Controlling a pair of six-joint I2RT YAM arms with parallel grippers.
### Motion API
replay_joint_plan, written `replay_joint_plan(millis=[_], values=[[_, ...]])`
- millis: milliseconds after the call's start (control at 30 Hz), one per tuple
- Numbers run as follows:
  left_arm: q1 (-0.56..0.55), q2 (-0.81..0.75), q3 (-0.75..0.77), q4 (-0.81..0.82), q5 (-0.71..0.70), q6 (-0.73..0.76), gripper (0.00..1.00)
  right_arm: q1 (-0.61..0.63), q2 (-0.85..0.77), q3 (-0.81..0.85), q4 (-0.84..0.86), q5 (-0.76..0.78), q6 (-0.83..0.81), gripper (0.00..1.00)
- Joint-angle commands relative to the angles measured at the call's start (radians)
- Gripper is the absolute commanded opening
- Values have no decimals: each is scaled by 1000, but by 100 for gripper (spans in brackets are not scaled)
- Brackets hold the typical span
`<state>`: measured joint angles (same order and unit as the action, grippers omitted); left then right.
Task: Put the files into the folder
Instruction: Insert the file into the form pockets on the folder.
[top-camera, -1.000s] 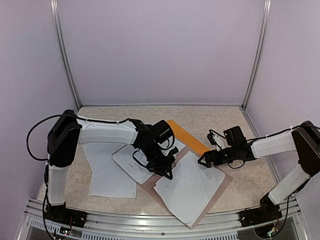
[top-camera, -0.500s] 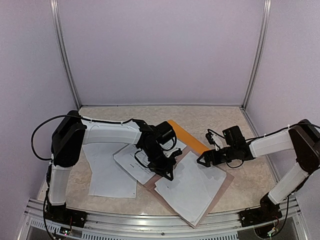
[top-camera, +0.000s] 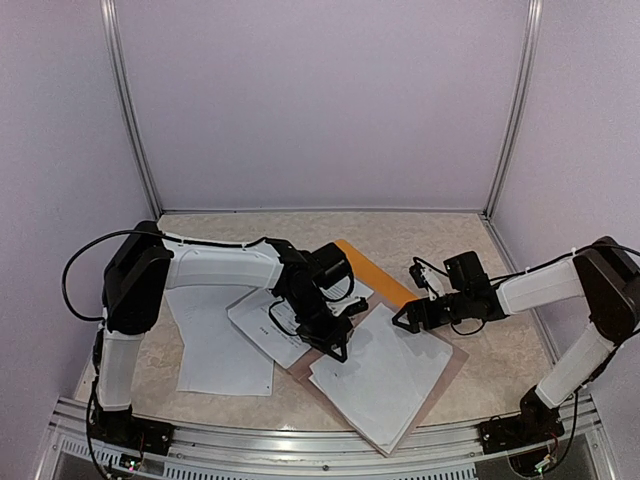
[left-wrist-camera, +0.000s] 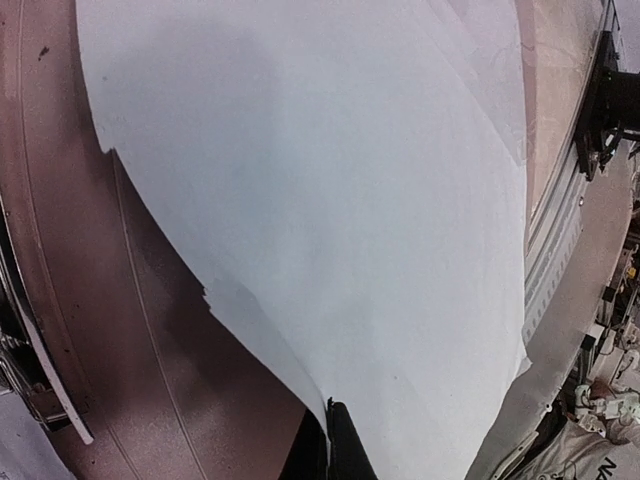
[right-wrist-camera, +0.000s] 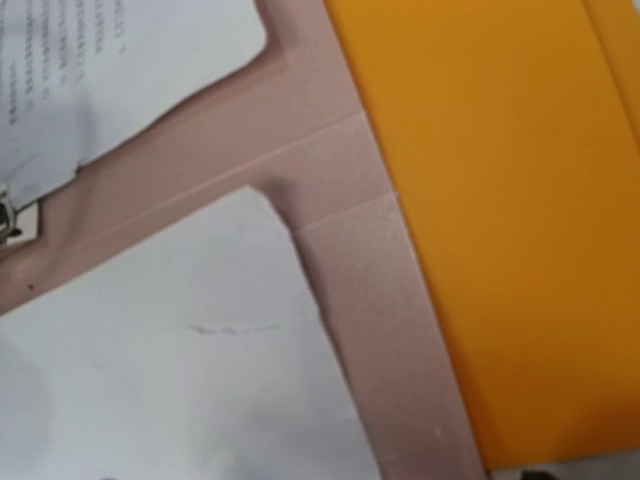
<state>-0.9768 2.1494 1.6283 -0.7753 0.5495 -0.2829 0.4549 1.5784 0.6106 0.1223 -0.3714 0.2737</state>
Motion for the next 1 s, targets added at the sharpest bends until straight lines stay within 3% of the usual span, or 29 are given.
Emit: replay_joint_plan(millis=[0,533,967], values=[[-10,14,55,-5,0,52,0,-4,34,-38,-136,17,3,84],[-12,57,60,-8,-35,78,0,-5,-27,25,-83,42,43,83],[-13,17,6,73,-74,77,0,18,-100,74,-116,161,57,79]])
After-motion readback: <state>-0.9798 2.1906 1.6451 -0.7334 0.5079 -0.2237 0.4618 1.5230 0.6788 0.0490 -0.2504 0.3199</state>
